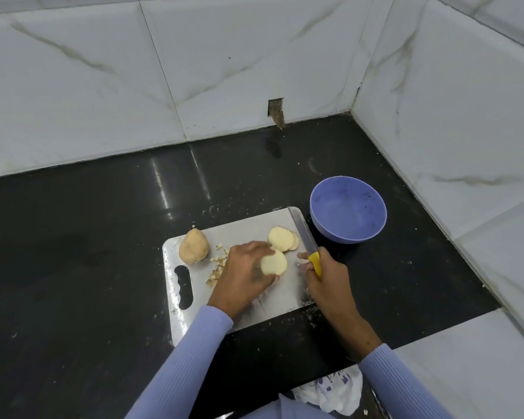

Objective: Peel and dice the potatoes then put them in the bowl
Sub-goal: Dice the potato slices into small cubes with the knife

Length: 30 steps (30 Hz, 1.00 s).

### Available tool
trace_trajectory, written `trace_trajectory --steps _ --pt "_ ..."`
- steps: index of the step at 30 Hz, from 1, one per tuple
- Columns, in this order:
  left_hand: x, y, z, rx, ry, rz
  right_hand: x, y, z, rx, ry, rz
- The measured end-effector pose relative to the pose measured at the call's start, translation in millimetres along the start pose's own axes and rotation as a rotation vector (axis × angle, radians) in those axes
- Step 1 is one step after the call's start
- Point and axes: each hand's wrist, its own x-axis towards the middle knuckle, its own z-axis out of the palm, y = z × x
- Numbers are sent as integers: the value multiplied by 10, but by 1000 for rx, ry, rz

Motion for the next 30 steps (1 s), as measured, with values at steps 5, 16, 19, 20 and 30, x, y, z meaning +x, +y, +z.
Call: trace_trajectory --steps 5,16,19,20,30 --pt "-188 114 124 206 -97 34 -220 41 -131 -32 -112 63" --pt "-313 160 351 267 27 37 -474 47 -67 -317 -282 28" --pt "-344 155 425 222 43 20 -512 48 -18 -404 -301 2" --pt "-351 157 440 221 45 18 -518 45 -5 -423 -308 -2" --pt "-372 183 507 233 102 8 -489 -49 110 -562 -330 39"
